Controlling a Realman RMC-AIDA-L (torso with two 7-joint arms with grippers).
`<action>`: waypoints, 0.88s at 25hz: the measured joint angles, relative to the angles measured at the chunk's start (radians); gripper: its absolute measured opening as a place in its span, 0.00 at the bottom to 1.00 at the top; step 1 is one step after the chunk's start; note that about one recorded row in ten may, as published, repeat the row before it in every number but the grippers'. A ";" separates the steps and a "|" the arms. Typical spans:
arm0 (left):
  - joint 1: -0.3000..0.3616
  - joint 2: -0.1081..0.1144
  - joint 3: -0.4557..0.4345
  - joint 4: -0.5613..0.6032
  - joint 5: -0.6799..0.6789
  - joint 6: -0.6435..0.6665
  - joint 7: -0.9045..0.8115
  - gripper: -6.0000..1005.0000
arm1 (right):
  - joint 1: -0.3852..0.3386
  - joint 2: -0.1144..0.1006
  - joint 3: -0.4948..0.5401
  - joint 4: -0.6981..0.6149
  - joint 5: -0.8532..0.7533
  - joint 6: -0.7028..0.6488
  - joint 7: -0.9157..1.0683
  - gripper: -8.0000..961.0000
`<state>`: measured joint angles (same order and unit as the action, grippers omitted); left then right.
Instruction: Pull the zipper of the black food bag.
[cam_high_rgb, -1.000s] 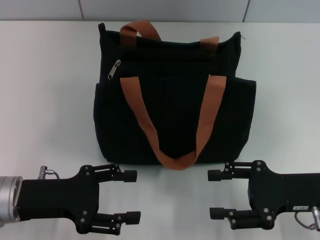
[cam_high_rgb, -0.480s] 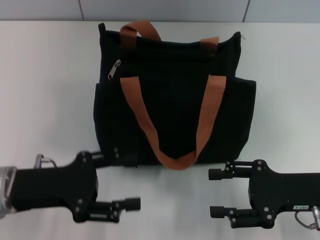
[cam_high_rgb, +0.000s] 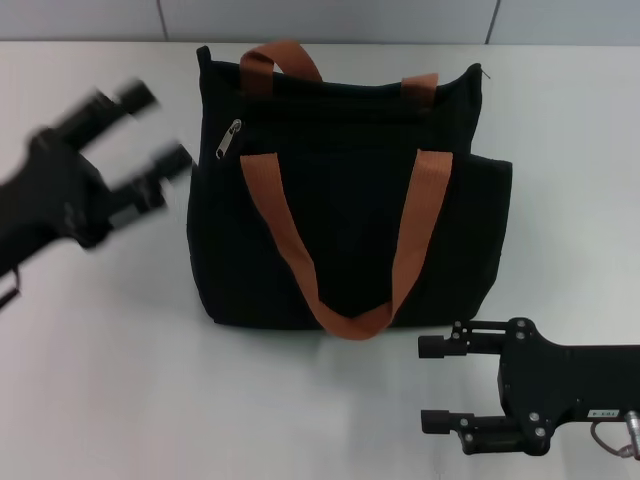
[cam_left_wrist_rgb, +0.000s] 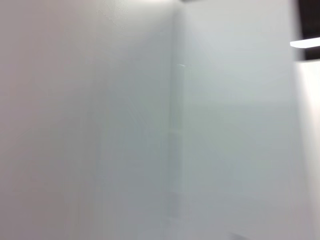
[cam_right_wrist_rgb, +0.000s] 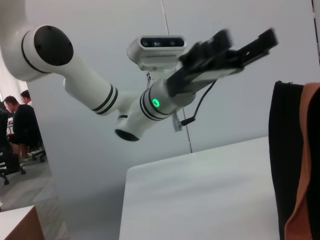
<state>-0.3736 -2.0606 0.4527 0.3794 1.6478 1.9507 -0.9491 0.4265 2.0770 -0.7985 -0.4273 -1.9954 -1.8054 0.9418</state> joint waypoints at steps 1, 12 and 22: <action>0.000 -0.001 -0.040 -0.001 0.000 -0.027 0.000 0.81 | 0.000 0.000 0.000 0.000 0.001 0.000 0.000 0.70; -0.047 0.043 0.052 0.016 0.039 -0.378 0.043 0.80 | -0.002 -0.001 0.002 -0.006 0.004 0.000 0.011 0.69; -0.102 0.040 0.179 0.088 0.139 -0.414 0.067 0.79 | -0.002 -0.002 0.017 -0.007 0.006 0.010 0.014 0.69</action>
<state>-0.4752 -2.0205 0.6321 0.4672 1.7872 1.5370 -0.8817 0.4249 2.0747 -0.7813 -0.4341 -1.9894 -1.7952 0.9556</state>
